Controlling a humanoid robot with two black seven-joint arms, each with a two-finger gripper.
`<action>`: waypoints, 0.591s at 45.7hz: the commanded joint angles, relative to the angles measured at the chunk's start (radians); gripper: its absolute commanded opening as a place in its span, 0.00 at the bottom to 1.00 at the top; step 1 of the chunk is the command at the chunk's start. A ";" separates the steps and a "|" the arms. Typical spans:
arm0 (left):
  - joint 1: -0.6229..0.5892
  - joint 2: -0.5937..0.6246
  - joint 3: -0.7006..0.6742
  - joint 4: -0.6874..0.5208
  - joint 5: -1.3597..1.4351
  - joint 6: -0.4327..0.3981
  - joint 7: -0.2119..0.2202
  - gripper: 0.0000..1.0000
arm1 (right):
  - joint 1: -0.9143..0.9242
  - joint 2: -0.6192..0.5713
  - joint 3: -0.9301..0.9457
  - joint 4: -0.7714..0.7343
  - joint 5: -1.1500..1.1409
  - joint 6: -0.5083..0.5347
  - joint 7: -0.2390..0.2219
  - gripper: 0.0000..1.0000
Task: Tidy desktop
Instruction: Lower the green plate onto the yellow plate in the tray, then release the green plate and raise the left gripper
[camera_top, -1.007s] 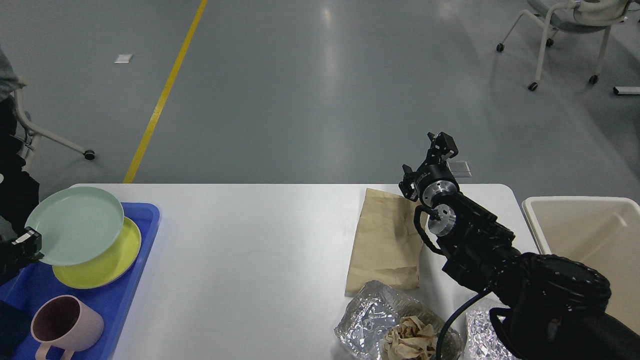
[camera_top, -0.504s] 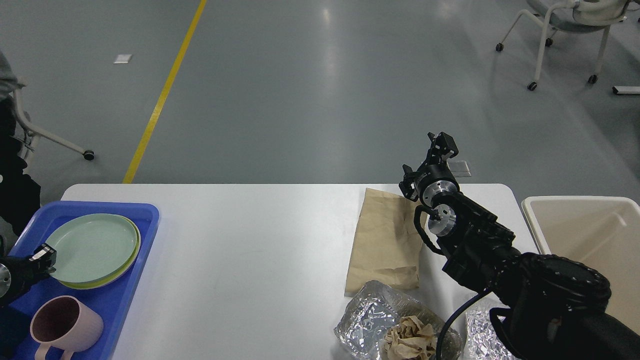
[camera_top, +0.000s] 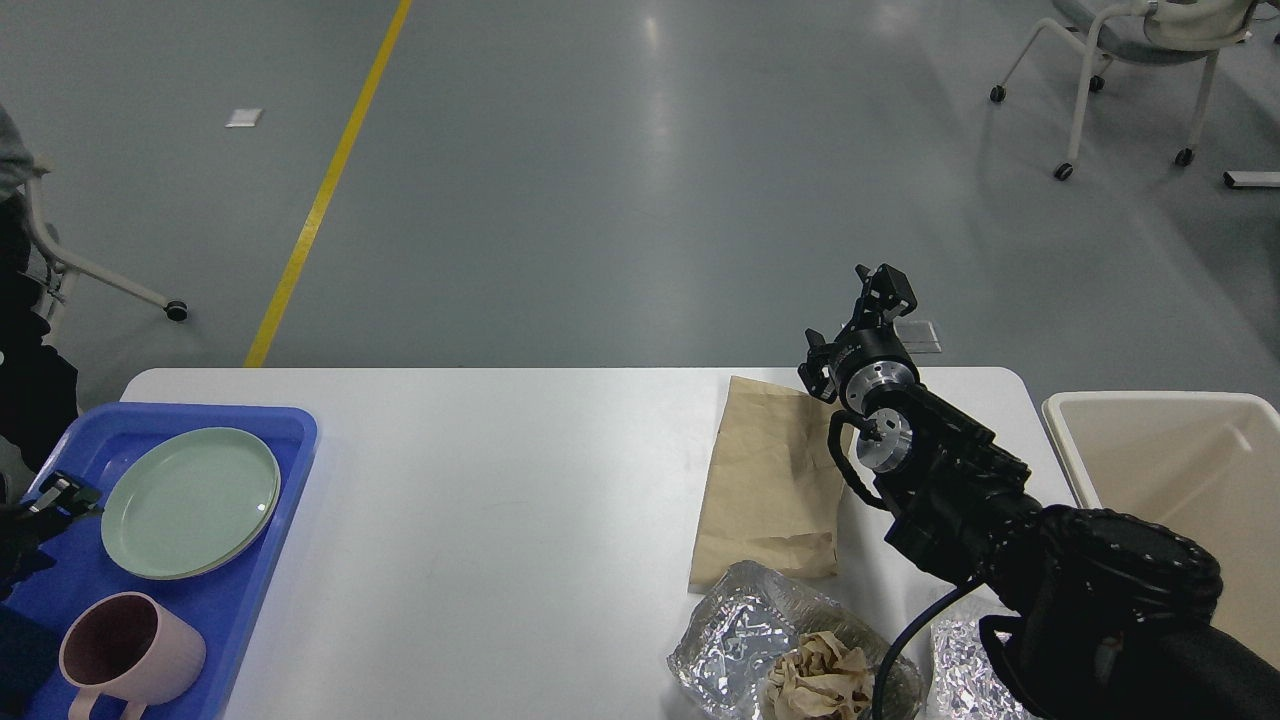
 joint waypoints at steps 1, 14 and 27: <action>-0.100 0.092 0.014 -0.088 0.002 -0.089 0.002 0.75 | 0.000 0.000 0.001 0.000 0.000 0.000 0.000 1.00; -0.330 0.215 0.019 -0.128 0.008 -0.434 0.010 0.75 | 0.000 0.001 0.001 0.000 0.000 0.000 -0.001 1.00; -0.549 0.220 0.001 -0.124 -0.001 -0.494 0.004 0.84 | 0.000 0.001 0.001 0.000 0.000 0.000 0.000 1.00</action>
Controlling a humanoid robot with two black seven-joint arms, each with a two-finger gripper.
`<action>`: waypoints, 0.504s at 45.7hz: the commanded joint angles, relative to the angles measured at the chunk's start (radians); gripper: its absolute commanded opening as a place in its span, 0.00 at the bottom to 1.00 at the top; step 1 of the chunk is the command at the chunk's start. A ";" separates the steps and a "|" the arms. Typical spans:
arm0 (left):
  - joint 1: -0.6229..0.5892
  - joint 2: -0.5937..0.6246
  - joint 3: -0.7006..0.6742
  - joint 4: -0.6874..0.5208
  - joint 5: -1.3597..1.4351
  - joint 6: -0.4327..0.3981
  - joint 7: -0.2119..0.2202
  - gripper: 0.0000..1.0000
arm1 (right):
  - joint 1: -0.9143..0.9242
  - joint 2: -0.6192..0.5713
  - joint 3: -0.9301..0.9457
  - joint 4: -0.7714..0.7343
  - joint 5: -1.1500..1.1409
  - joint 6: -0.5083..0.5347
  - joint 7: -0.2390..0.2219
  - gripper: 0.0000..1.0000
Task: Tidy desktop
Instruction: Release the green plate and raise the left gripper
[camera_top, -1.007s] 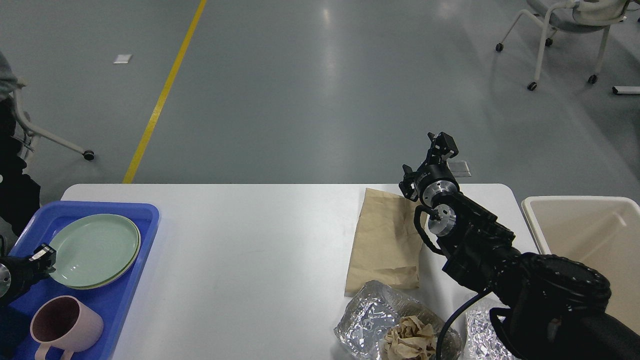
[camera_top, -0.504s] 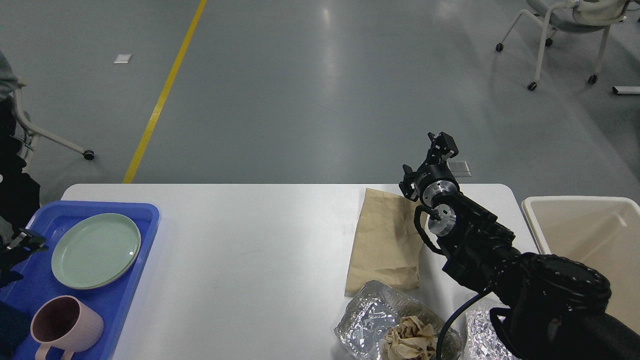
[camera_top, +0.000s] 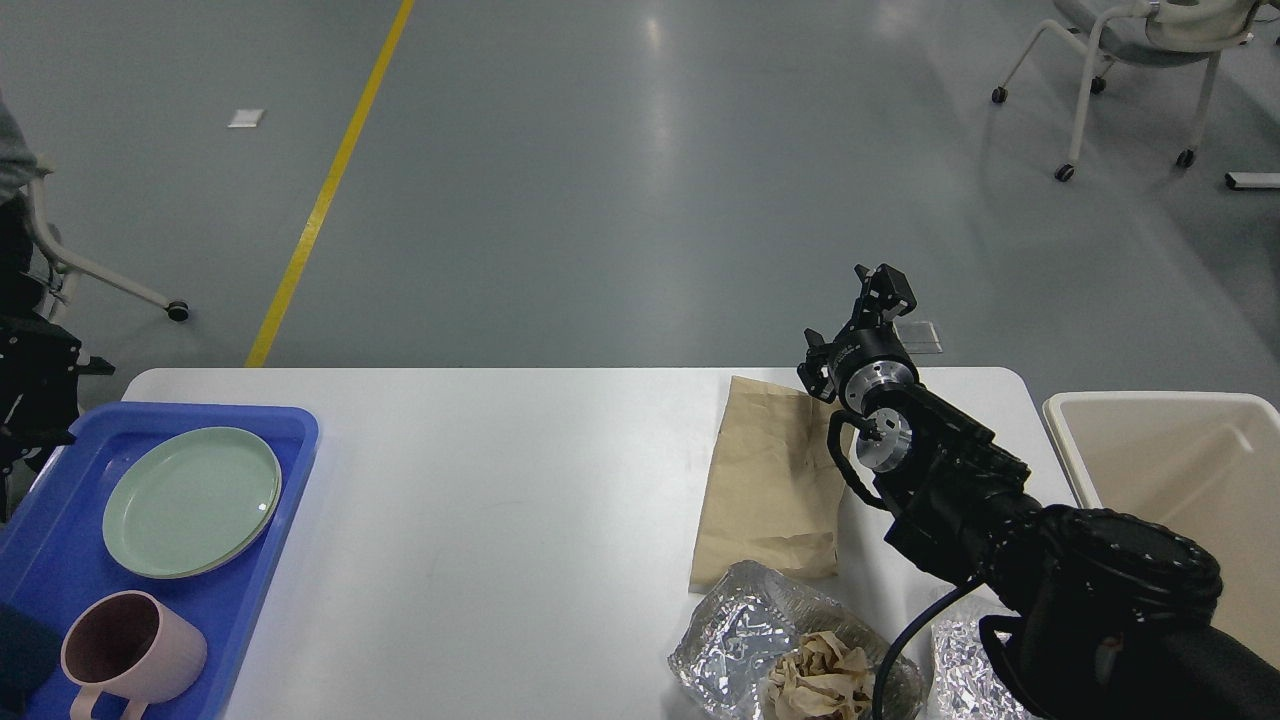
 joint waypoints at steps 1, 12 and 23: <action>-0.100 -0.003 -0.016 0.009 -0.014 -0.001 -0.008 0.89 | 0.000 0.000 -0.001 0.000 0.000 0.000 -0.001 1.00; -0.180 -0.063 -0.106 0.039 -0.015 0.010 -0.014 0.96 | 0.000 0.000 0.001 0.000 0.000 0.000 -0.001 1.00; -0.093 -0.187 -0.266 0.196 -0.035 0.111 -0.013 0.96 | 0.000 0.000 -0.001 0.000 0.000 0.000 0.000 1.00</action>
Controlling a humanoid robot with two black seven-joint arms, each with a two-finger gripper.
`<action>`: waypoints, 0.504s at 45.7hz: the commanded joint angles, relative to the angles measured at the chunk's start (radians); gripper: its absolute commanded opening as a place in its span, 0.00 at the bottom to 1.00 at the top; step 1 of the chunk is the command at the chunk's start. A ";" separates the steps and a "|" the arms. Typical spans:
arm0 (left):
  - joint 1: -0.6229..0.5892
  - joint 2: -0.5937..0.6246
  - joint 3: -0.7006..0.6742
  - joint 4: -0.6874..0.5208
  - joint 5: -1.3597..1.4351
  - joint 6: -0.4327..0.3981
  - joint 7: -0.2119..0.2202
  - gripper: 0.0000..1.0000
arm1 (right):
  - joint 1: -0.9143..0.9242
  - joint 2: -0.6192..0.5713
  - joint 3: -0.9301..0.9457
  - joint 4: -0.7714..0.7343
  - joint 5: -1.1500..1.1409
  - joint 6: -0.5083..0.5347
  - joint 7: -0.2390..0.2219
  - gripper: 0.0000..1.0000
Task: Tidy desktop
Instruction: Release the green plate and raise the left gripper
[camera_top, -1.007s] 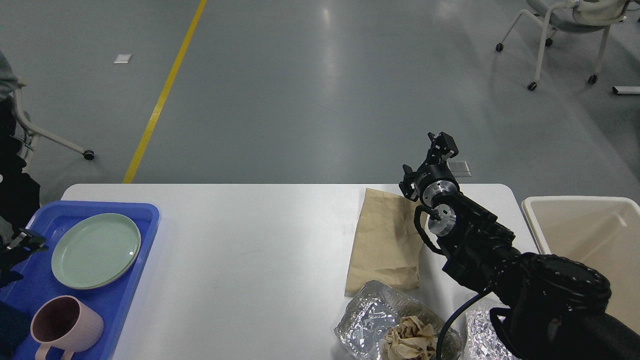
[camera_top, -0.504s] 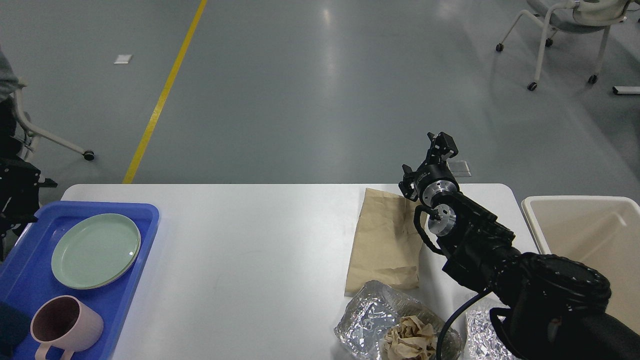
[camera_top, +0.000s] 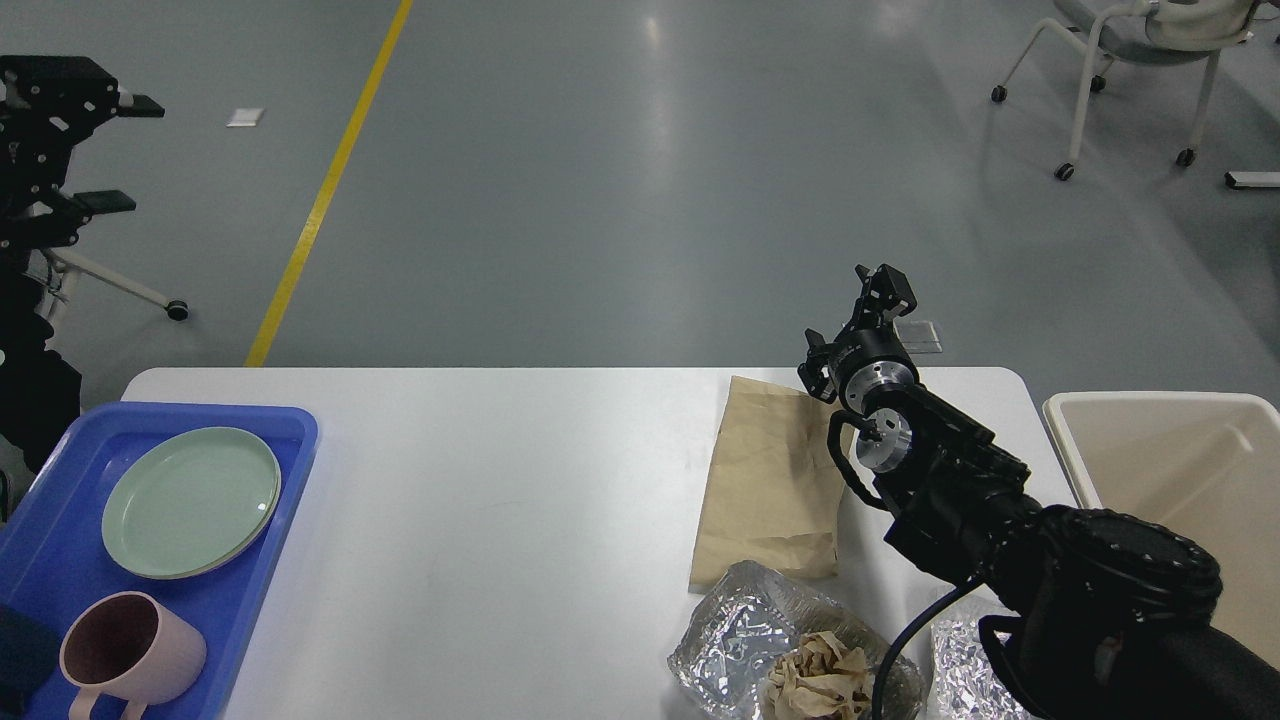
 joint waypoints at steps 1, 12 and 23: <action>0.078 -0.074 -0.135 0.107 -0.034 0.088 0.007 0.96 | 0.000 -0.001 0.000 0.000 0.000 0.000 0.000 1.00; 0.345 -0.232 -0.643 0.340 -0.136 0.340 0.029 0.97 | 0.000 0.000 0.000 0.000 0.000 0.000 0.000 1.00; 0.404 -0.437 -0.933 0.626 -0.133 0.361 0.070 0.97 | 0.000 0.000 -0.001 0.000 0.000 0.000 0.000 1.00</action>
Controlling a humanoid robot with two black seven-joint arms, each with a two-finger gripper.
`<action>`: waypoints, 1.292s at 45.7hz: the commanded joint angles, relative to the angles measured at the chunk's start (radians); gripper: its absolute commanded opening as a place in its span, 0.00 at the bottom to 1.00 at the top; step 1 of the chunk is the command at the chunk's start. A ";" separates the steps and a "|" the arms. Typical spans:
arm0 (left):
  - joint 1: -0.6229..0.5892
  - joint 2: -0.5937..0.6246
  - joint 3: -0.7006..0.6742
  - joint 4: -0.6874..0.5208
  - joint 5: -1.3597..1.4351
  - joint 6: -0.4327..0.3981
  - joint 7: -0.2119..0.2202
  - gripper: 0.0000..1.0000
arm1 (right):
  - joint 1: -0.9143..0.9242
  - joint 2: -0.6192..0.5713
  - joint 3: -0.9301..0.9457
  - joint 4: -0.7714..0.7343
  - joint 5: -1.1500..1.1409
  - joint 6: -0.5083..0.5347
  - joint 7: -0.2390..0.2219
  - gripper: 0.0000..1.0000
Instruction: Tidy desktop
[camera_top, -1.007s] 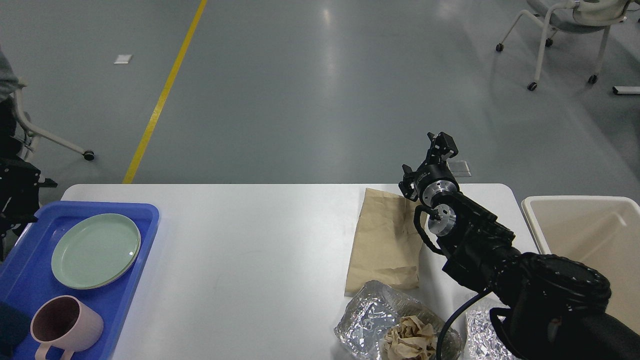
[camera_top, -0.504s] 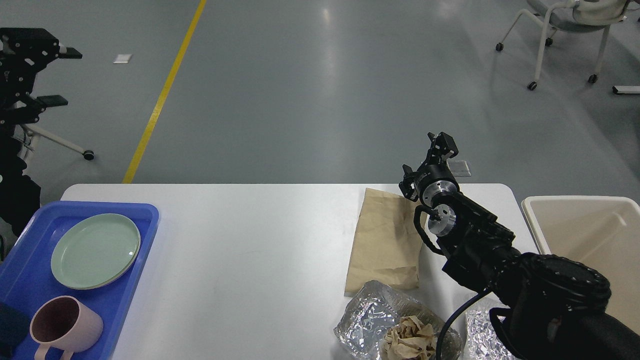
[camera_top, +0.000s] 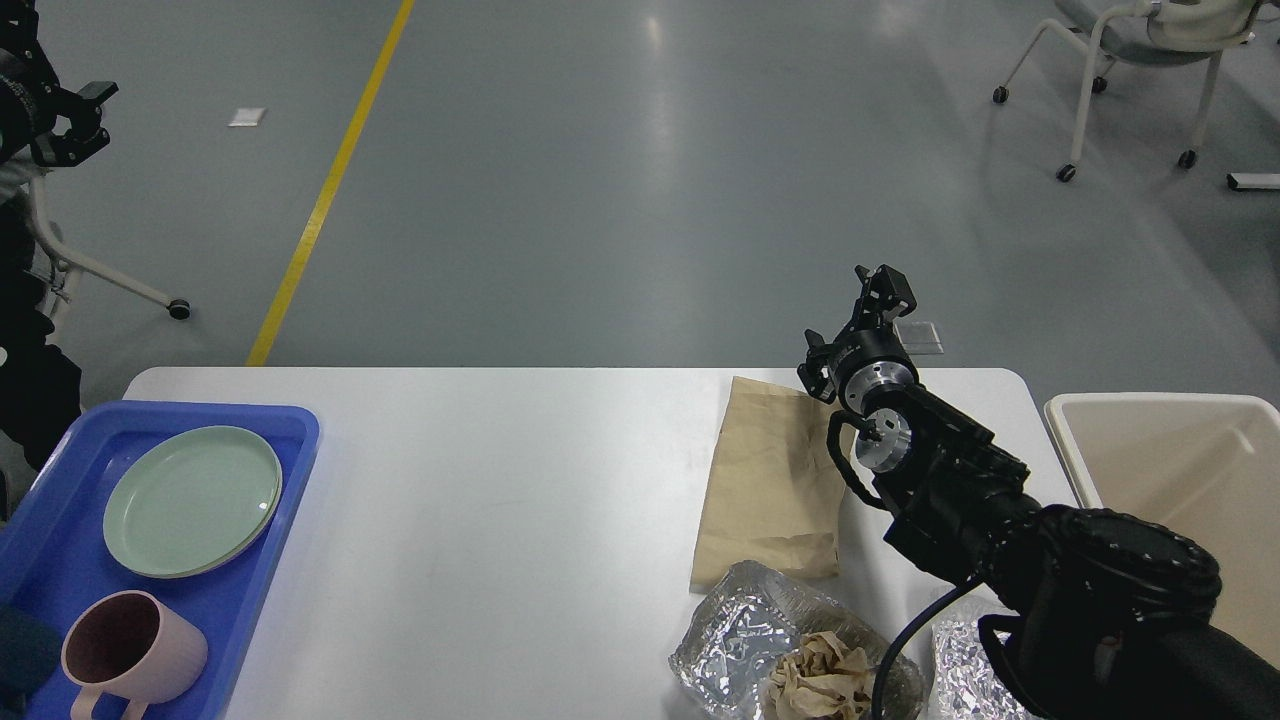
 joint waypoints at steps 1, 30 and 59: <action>0.007 -0.075 -0.090 0.096 -0.002 0.004 0.007 0.97 | 0.000 0.000 0.001 0.000 0.000 0.000 -0.001 1.00; 0.024 -0.123 -0.364 0.098 -0.011 0.004 0.046 0.97 | 0.000 0.000 0.001 0.000 0.000 0.000 0.001 1.00; 0.048 -0.228 -0.366 0.099 -0.014 0.006 0.040 0.97 | 0.000 0.000 0.001 0.000 0.000 0.000 0.000 1.00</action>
